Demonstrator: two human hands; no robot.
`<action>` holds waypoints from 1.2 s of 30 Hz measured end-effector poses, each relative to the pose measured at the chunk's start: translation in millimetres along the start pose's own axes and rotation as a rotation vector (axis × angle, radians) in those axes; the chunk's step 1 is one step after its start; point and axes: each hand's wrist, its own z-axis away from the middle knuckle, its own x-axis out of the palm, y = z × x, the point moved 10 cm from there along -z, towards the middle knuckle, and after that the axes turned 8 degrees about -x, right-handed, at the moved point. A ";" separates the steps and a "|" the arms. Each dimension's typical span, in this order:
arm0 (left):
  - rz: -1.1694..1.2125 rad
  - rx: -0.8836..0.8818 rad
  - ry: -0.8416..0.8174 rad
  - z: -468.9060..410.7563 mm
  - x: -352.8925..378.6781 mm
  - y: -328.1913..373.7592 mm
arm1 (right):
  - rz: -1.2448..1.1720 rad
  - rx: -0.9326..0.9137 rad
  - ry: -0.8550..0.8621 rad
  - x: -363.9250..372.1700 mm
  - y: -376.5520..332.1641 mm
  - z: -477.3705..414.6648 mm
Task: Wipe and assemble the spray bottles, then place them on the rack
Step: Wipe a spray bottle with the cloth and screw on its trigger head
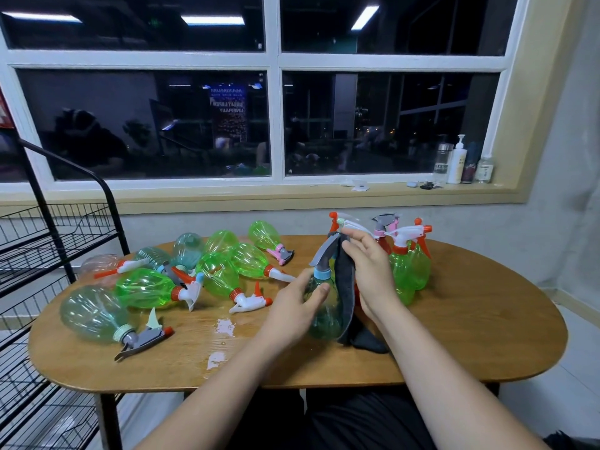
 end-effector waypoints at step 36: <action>-0.001 0.022 0.018 4.4 -2.1 6.1 | 0.327 -0.013 -0.122 -12.2 10.4 1.0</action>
